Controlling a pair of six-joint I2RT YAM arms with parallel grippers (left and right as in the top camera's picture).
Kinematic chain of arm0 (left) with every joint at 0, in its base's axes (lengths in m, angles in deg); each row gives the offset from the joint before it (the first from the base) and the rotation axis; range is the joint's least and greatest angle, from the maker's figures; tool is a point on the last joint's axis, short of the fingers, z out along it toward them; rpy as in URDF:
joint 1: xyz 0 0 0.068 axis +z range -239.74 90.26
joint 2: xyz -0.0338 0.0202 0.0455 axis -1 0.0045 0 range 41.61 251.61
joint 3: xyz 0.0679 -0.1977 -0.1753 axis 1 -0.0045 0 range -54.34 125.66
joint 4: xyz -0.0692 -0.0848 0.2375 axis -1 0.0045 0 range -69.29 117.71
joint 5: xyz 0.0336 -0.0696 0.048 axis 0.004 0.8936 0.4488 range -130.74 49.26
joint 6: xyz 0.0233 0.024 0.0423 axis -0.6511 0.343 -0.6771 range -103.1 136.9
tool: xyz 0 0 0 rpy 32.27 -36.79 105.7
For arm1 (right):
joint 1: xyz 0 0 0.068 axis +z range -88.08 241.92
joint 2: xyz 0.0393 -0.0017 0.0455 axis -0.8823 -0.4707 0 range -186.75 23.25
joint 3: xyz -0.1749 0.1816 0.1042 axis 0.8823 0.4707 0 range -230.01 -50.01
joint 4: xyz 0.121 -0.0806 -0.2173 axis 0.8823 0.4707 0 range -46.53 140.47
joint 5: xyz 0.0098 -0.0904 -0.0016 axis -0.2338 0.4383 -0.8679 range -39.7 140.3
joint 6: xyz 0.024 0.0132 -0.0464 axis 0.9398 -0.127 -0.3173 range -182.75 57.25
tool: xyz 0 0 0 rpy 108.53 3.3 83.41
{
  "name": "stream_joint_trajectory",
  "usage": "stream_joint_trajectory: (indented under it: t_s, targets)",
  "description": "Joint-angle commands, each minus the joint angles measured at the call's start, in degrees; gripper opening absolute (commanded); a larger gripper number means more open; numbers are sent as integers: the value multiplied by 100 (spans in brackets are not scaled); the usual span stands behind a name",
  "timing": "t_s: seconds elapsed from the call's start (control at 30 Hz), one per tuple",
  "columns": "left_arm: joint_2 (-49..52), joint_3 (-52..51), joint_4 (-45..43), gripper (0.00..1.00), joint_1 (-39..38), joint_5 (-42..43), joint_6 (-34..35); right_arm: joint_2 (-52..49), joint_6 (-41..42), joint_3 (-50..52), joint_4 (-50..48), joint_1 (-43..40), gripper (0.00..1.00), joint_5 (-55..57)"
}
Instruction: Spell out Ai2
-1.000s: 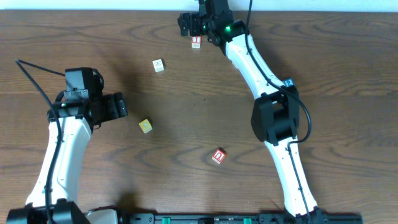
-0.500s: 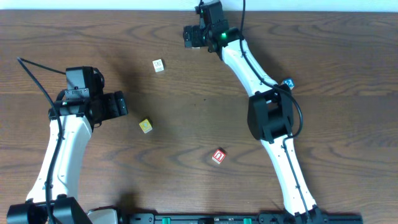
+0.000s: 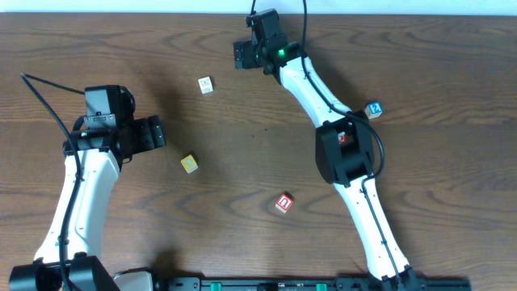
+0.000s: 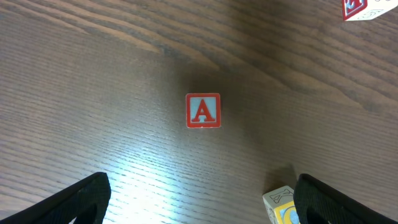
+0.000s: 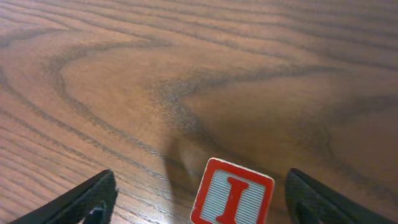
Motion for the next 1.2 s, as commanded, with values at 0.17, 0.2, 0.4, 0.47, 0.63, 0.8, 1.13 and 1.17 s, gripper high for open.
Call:
stream_joint_trajectory:
  t_s: [0.17,0.2,0.4,0.47,0.63,0.8,1.13,1.17]
  targets:
    - [63,120,-9,95,2,22,-81,-179,133,-101,-72,63,80,310]
    - [63,120,-9,96,2,22,-81,-179,131,-101,-70,63,77,319]
    - [63,120,-15,95,2,22,-81,-219,133,-101,-50,81,66,317]
    - [72,116,-37,96,4,20,-83,-251,133,-101,-44,90,65,317]
    - [284,111,-116,95,4,22,-83,-269,133,-101,-48,96,60,321]
    - [651,111,-227,95,2,26,-79,-269,131,-101,-48,96,55,361]
    - [732,111,-450,95,4,17,-109,-269,133,-101,-50,96,47,450]
    - [732,111,-479,95,4,20,-111,-269,133,-101,-50,96,45,450]
